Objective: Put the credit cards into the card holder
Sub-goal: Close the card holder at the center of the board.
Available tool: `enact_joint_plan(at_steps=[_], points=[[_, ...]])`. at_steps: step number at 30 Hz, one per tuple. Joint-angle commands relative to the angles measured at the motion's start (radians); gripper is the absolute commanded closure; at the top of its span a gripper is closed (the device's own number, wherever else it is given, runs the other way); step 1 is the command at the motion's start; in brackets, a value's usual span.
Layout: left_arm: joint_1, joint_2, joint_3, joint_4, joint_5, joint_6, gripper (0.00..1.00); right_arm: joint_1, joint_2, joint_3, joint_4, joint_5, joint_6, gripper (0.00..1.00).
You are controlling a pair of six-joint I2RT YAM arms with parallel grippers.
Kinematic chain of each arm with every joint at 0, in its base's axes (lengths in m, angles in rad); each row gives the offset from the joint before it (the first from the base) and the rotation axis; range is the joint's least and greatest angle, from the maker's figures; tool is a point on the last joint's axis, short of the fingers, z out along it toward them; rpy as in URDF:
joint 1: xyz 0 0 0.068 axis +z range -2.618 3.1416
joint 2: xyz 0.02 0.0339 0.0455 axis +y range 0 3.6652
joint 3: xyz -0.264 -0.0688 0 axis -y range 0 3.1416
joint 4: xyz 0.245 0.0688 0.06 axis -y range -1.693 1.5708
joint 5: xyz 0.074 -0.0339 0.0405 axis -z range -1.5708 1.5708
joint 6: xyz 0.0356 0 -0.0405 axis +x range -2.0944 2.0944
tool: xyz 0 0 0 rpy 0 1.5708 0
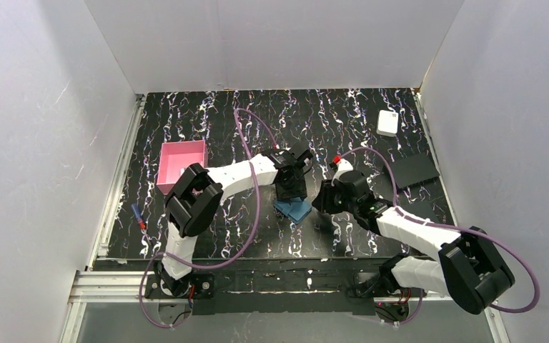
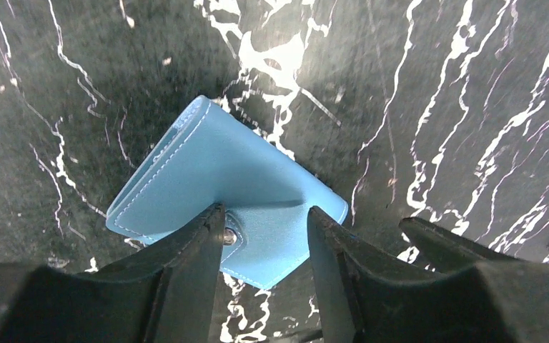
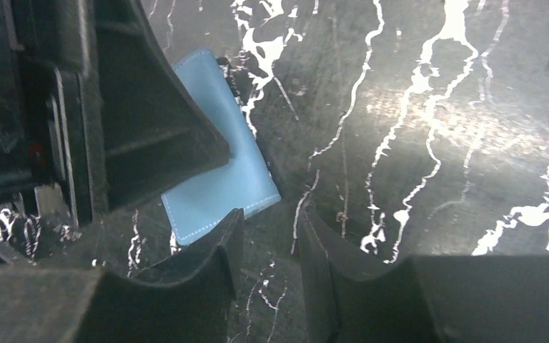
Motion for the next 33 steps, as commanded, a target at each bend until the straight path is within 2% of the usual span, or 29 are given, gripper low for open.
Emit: enact_joint_plan(at_steps=[1,8,11,13,15,17,19,21,24,27,33], points=[[0.000,-0.088,-0.047,-0.088,0.021,0.041,0.49,-0.019,0.029,0.104,-0.064,-0.114,0.001,0.56],[0.038,-0.260,-0.156,-0.073,0.036,0.081,0.31,-0.039,0.054,0.159,-0.117,-0.182,-0.017,0.42],[0.054,-0.335,-0.206,-0.031,0.076,0.099,0.27,-0.040,0.059,0.155,-0.102,-0.203,-0.021,0.38],[0.070,-0.387,-0.248,0.018,0.113,0.111,0.27,-0.040,0.074,0.162,-0.084,-0.243,-0.021,0.37],[0.100,-0.426,-0.297,0.072,0.147,0.120,0.31,-0.040,0.099,0.178,-0.065,-0.298,-0.009,0.36],[0.139,-0.438,-0.342,0.139,0.233,0.132,0.43,-0.039,0.133,0.201,-0.042,-0.363,0.016,0.37],[0.172,-0.423,-0.362,0.191,0.305,0.140,0.63,-0.038,0.168,0.202,0.027,-0.424,0.071,0.43],[0.185,-0.402,-0.373,0.223,0.345,0.153,0.75,-0.038,0.208,0.196,0.127,-0.480,0.124,0.56],[0.186,-0.382,-0.386,0.254,0.367,0.147,0.80,-0.038,0.278,0.188,0.279,-0.554,0.194,0.69],[0.187,-0.388,-0.423,0.277,0.356,0.123,0.81,-0.038,0.382,0.183,0.437,-0.616,0.276,0.83],[0.187,-0.423,-0.438,0.216,0.285,0.149,0.83,-0.038,0.555,0.174,0.673,-0.676,0.404,0.99]])
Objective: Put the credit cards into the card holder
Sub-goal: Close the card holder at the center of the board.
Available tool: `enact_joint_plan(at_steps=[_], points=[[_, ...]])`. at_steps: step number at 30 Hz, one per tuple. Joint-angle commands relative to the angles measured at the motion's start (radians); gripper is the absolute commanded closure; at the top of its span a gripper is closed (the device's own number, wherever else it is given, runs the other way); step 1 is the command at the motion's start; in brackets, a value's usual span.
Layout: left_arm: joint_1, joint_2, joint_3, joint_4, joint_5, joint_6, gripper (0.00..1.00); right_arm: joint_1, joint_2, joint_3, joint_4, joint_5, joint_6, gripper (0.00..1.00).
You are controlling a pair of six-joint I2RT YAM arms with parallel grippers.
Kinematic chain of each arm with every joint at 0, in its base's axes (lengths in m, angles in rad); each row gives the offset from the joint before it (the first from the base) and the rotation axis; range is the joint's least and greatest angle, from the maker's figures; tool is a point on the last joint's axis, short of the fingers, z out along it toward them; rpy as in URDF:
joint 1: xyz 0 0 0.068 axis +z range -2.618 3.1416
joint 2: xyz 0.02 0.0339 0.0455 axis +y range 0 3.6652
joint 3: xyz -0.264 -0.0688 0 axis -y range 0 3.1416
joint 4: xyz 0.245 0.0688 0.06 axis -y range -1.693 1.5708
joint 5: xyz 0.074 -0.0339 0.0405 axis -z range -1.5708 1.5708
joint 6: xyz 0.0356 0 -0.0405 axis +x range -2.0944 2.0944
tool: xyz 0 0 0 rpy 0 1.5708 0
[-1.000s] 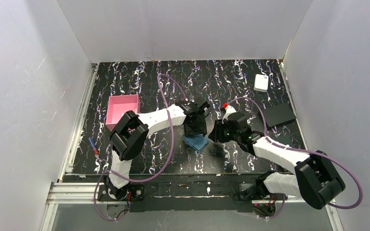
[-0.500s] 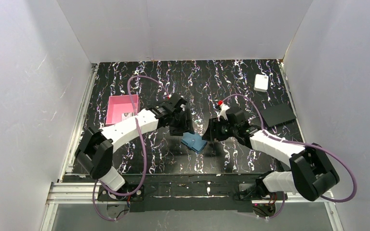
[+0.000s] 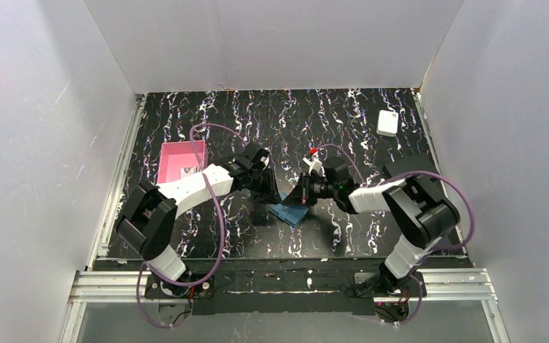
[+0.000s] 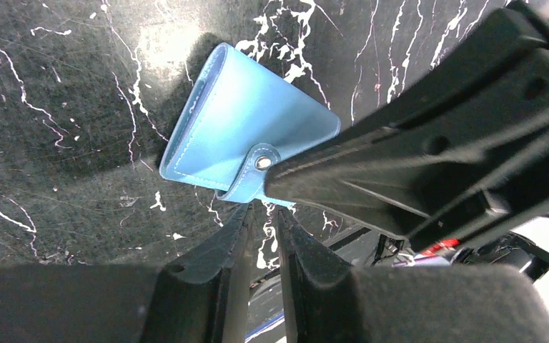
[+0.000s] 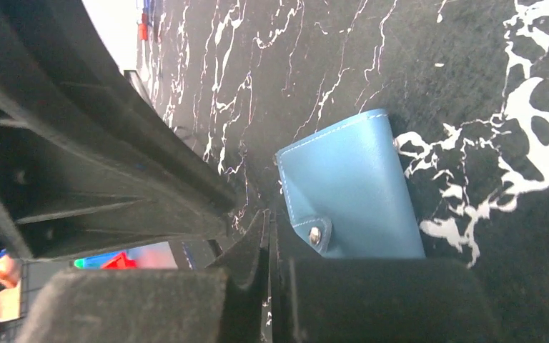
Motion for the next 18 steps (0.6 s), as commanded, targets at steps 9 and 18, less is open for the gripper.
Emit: enact_joint_plan(at_steps=[9,18], points=[[0.000,-0.087,-0.012,-0.078,-0.069,0.059,0.83,-0.003,0.166,-0.018,0.244,-0.046,0.095,0.99],[0.000,-0.108,0.005,-0.098,-0.079,0.077,0.83,0.004,0.256,-0.090,0.126,0.040,-0.019,0.99]])
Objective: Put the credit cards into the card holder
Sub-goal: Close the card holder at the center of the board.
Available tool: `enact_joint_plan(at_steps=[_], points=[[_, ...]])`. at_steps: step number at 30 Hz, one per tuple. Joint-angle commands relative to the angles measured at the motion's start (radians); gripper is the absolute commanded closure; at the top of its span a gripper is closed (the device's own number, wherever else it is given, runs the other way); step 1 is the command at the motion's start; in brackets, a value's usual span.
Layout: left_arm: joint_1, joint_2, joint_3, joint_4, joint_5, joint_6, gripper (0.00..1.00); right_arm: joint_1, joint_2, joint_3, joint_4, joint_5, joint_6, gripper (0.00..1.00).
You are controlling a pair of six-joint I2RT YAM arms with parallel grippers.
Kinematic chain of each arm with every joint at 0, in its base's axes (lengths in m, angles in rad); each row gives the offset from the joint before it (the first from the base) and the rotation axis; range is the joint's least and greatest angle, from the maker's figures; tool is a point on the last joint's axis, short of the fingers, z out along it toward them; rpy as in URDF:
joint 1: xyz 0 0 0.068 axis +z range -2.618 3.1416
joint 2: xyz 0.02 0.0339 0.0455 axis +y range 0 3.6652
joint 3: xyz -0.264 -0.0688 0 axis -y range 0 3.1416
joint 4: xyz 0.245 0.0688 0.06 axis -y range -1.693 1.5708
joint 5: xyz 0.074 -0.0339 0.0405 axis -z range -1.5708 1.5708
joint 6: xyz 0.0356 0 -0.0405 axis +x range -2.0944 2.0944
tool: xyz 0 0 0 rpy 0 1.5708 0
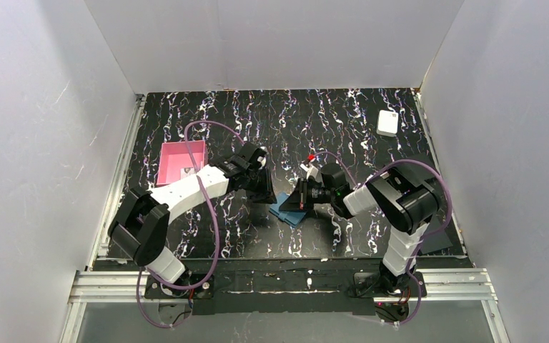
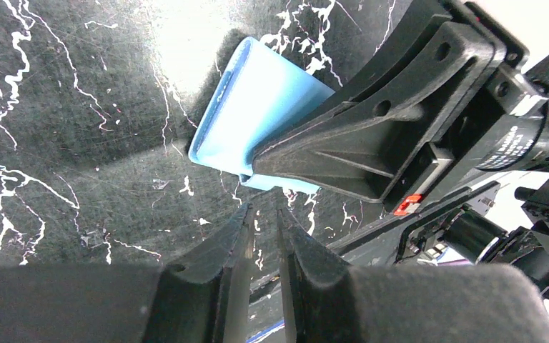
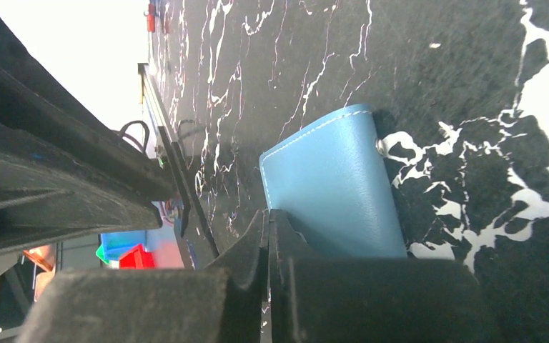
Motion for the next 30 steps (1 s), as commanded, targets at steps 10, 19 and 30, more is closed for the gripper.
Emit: enact_joint_plan(at_steps=[10,19,30], points=[[0.010,-0.093,-0.014,-0.041,-0.008,0.025,0.83,-0.048,0.379,-0.192,0.182,0.181,0.198,0.99],[0.011,-0.104,-0.041,-0.016,0.028,0.015,0.83,-0.045,0.153,-0.093,-0.279,0.323,0.101,0.99],[0.011,-0.153,-0.062,-0.022,0.037,0.011,0.75,-0.040,-0.324,0.233,-0.780,0.212,-0.308,0.63]])
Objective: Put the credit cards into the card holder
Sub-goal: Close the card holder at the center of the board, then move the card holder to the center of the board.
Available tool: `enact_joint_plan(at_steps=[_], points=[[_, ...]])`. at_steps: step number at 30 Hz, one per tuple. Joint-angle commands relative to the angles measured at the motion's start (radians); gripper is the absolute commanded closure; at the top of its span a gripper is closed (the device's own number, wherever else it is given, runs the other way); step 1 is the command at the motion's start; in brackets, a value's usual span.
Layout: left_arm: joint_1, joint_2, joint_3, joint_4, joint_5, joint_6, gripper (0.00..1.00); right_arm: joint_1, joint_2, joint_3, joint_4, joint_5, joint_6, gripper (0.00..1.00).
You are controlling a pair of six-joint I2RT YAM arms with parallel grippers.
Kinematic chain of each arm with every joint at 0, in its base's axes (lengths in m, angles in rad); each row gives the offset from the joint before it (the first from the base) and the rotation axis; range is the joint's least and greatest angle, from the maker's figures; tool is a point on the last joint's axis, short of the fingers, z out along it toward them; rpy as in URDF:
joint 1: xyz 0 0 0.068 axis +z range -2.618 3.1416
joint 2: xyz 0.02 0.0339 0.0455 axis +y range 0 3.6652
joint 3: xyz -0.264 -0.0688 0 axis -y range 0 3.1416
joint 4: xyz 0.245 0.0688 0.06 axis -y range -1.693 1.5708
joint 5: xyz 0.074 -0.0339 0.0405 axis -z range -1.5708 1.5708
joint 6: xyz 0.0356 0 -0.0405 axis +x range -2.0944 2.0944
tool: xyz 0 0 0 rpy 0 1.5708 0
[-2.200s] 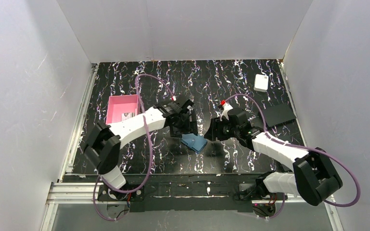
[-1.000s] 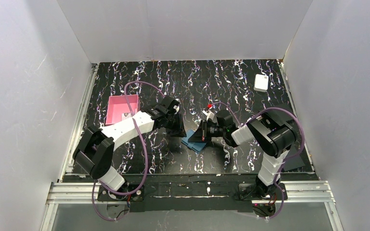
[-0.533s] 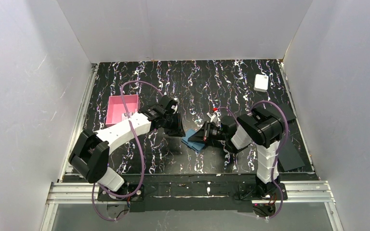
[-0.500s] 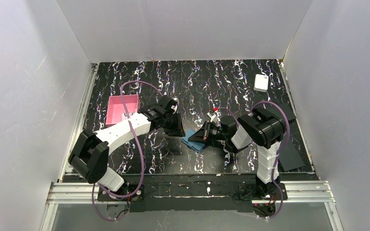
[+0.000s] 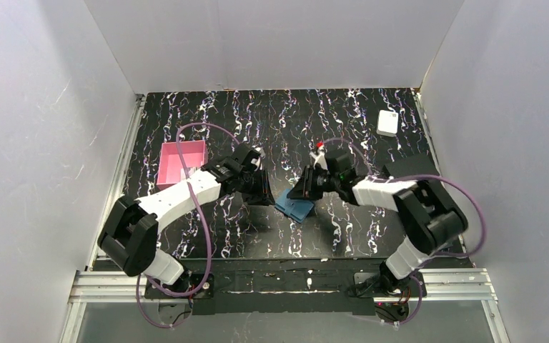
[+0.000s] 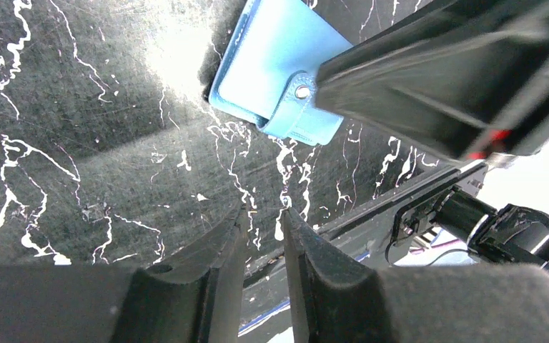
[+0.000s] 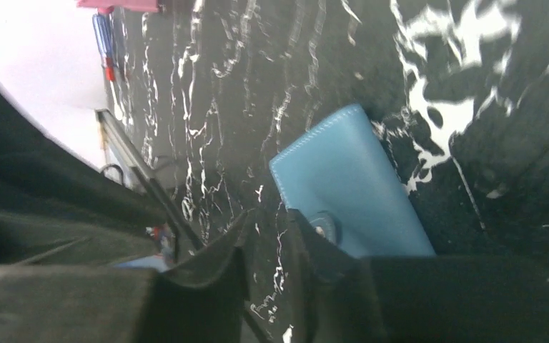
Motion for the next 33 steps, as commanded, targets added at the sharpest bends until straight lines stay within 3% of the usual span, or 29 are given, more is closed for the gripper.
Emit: enact_joint_plan(at_steps=[1,7,12,15,21,28,33], points=[[0.003,-0.069,-0.021,-0.008,0.014,0.003,0.74,-0.007,-0.156,0.159,-0.414,0.071,-0.329,0.54],[0.003,-0.095,-0.050,0.014,0.045,-0.018,0.61,0.007,-0.192,0.189,-0.580,0.122,-0.514,0.33],[0.003,-0.143,-0.058,0.000,0.062,-0.017,0.40,0.115,-0.269,0.183,-0.650,0.374,-0.582,0.11],[0.003,-0.197,-0.058,-0.028,0.063,-0.003,0.36,0.205,-0.276,0.169,-0.643,0.546,-0.598,0.02],[0.003,-0.344,-0.065,-0.140,-0.012,0.030,0.33,0.377,-0.205,0.201,-0.636,0.774,-0.680,0.02],[0.009,-0.588,-0.132,-0.274,-0.193,0.021,0.27,0.418,-0.070,0.289,-0.622,0.789,-0.713,0.17],[0.012,-0.692,-0.173,-0.310,-0.208,0.013,0.24,0.451,0.049,0.372,-0.629,0.835,-0.694,0.21]])
